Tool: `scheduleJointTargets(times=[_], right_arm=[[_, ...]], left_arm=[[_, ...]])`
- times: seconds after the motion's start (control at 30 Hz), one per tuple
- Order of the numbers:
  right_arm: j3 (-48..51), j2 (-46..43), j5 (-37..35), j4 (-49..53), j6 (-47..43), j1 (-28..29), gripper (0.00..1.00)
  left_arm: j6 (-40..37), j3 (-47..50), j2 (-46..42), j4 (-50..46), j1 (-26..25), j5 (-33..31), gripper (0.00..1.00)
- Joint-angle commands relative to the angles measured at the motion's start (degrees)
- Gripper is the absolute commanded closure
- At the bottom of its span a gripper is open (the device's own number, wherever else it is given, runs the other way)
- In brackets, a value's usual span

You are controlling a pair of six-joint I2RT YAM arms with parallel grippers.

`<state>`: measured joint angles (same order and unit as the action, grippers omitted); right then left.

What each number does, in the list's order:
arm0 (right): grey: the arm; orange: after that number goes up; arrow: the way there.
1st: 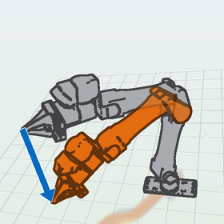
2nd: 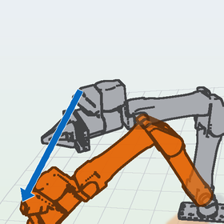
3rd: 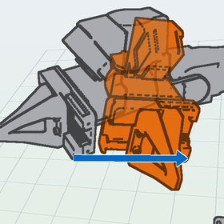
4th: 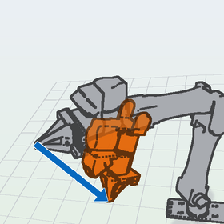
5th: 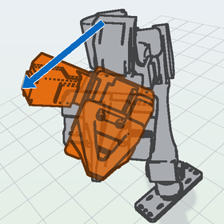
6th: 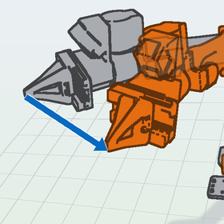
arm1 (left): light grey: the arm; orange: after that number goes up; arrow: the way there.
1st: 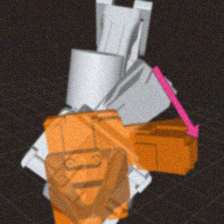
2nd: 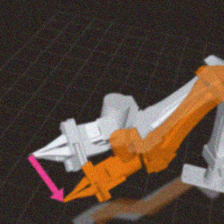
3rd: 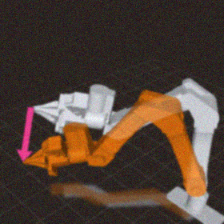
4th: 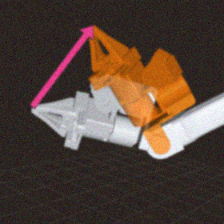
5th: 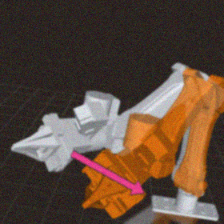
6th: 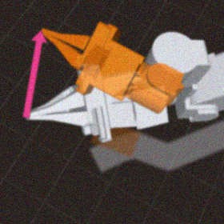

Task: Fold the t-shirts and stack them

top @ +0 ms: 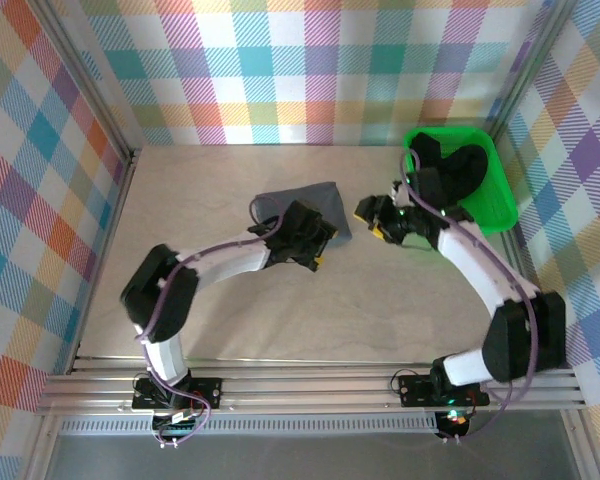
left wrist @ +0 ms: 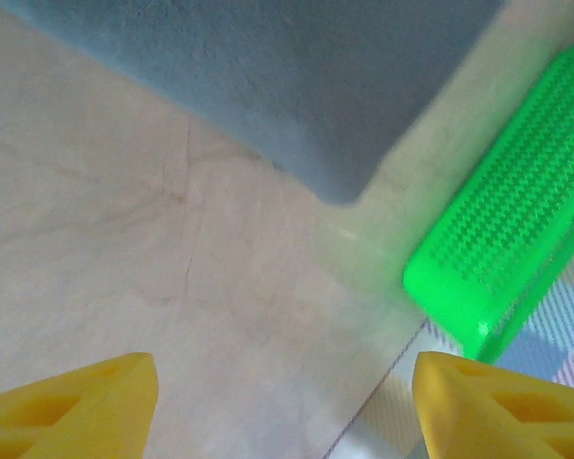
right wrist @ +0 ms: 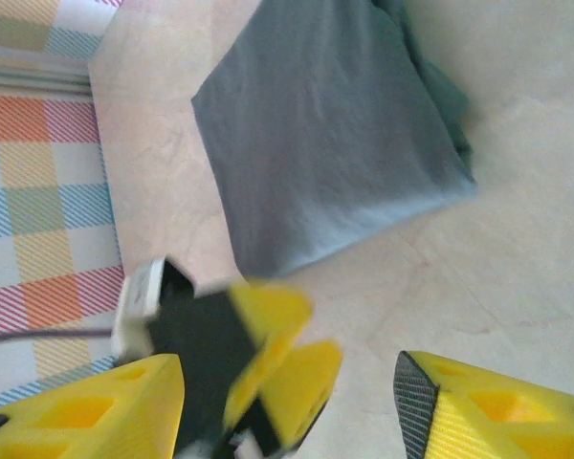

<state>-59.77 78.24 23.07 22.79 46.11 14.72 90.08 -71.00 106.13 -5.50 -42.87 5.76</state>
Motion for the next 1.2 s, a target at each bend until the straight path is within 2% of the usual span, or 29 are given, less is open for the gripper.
scheduleJointTargets(times=[0.0, 0.2, 0.27, 0.33, 0.4, 0.47, 0.5, 0.53, 0.63, 0.77, 0.83, 0.93, 0.97, 1.03, 1.17], right_arm=[[6.5, -5.8, 0.5, -7.2, 2.3, -1.0, 0.39], [10.0, -13.4, 1.7, -0.7, 0.1, -2.5, 0.39], [10.8, -15.3, 1.9, 0.7, 0.0, -2.8, 0.39], [11.4, -16.6, 2.1, 1.4, 0.0, -2.9, 0.39], [11.6, -17.6, 2.3, 2.5, -0.2, -3.0, 0.39], [11.6, -18.2, 2.4, 3.3, -0.5, -3.2, 0.40], [11.5, -18.4, 2.4, 3.7, -0.7, -3.2, 0.40], [11.5, -18.7, 2.3, 4.1, -0.7, -3.3, 0.40], [11.3, -18.7, 2.4, 4.4, -0.7, -3.3, 0.40], [10.9, -17.7, 2.7, 4.0, -0.4, -3.3, 0.41], [10.8, -17.1, 2.9, 3.7, -0.2, -3.3, 0.41], [11.2, -16.2, 3.9, 1.7, 0.3, -3.3, 0.41], [11.2, -15.6, 4.6, 0.7, 0.3, -3.3, 0.41], [11.1, -14.6, 5.7, -0.7, 0.1, -3.3, 0.42], [9.9, -12.6, 8.2, -3.9, -0.4, -3.3, 0.42]], left_arm=[[8.0, -4.2, 6.6, 9.6, -0.3, -6.4, 0.28], [15.0, -10.1, 17.4, 12.7, -0.8, -12.2, 0.28], [16.6, -12.2, 20.7, 12.6, -0.8, -13.4, 0.32], [16.9, -13.7, 22.8, 12.5, -0.3, -14.2, 0.47], [17.1, -13.4, 23.2, 12.2, 0.8, -15.9, 0.73], [17.2, -11.0, 21.8, 12.7, 2.6, -17.1, 0.92], [16.7, -9.2, 20.8, 13.8, 4.0, -16.8, 1.00], [15.7, -7.8, 19.9, 14.6, 5.5, -15.8, 1.00], [6.5, -5.0, 15.5, 12.4, 12.4, -9.4, 1.00], [-7.8, -0.8, 9.8, 7.8, 24.4, -0.2, 1.00], [-14.5, 0.1, 9.7, 8.9, 30.9, 5.9, 1.00], [-30.6, -7.1, 14.8, 2.0, 39.6, 17.7, 1.00], [-37.6, -11.1, 16.6, -3.8, 41.9, 19.9, 1.00], [-47.6, -17.5, 19.1, -15.7, 45.0, 18.6, 1.00], [-56.2, -24.8, 23.4, -22.0, 50.6, 19.0, 1.00]])
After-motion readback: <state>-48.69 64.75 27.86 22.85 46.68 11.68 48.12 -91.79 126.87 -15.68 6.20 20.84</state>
